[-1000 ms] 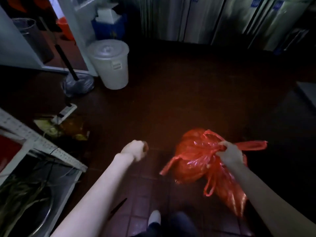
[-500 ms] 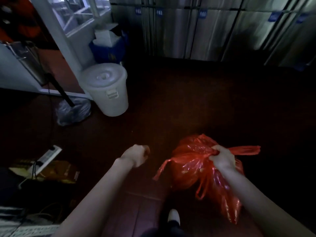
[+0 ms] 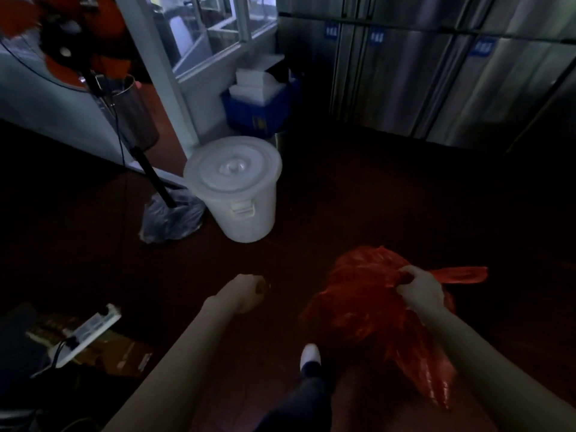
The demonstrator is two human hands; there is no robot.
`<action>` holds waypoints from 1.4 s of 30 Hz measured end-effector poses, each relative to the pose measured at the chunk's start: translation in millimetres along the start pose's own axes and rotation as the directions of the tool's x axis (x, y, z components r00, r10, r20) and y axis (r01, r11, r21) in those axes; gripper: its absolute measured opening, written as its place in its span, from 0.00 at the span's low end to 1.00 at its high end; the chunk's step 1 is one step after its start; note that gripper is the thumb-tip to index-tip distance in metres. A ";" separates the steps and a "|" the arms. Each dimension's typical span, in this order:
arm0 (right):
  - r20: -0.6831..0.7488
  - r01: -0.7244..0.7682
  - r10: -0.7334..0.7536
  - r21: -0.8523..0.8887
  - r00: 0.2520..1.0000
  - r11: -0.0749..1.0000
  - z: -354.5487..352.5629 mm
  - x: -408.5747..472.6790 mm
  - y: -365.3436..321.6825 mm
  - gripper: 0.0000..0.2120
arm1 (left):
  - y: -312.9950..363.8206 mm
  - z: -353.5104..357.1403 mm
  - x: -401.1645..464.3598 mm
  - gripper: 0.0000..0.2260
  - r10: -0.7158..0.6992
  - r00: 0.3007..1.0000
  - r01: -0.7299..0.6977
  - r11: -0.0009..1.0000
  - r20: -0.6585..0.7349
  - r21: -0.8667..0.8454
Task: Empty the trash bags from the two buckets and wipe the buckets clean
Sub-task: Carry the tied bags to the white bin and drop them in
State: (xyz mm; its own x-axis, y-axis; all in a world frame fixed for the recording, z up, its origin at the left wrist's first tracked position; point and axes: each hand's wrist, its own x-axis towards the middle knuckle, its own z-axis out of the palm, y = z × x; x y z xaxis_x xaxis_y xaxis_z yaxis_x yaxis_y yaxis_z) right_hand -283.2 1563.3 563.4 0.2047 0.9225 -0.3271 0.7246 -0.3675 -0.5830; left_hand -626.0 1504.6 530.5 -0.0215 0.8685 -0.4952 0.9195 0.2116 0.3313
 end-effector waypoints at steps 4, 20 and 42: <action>0.036 0.067 -0.067 -0.022 0.997 0.997 1.2 91.5 -71.0 0.16 | 3.1 -61.3 91.2 0.07 -0.014 1.000 0.014 1.000 -0.008 -0.018; 0.148 0.180 -0.164 -0.108 0.975 0.978 38.6 452.8 -280.3 0.16 | -12.4 -186.2 349.3 0.08 -0.286 0.958 0.271 0.922 -0.014 -0.277; 0.172 0.042 0.012 -0.306 0.985 0.951 186.3 701.7 -473.3 0.21 | -228.3 -294.7 687.6 0.21 -0.510 0.859 0.450 0.795 -0.047 -0.407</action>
State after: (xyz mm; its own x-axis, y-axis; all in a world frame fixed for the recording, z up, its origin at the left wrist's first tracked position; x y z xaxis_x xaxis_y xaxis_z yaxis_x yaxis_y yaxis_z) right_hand -605.1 2362.7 471.2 0.0970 0.8843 -0.4568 0.8993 -0.2745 -0.3404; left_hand -966.4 2185.6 351.1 -0.5060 0.6589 -0.5566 0.5615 0.7415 0.3673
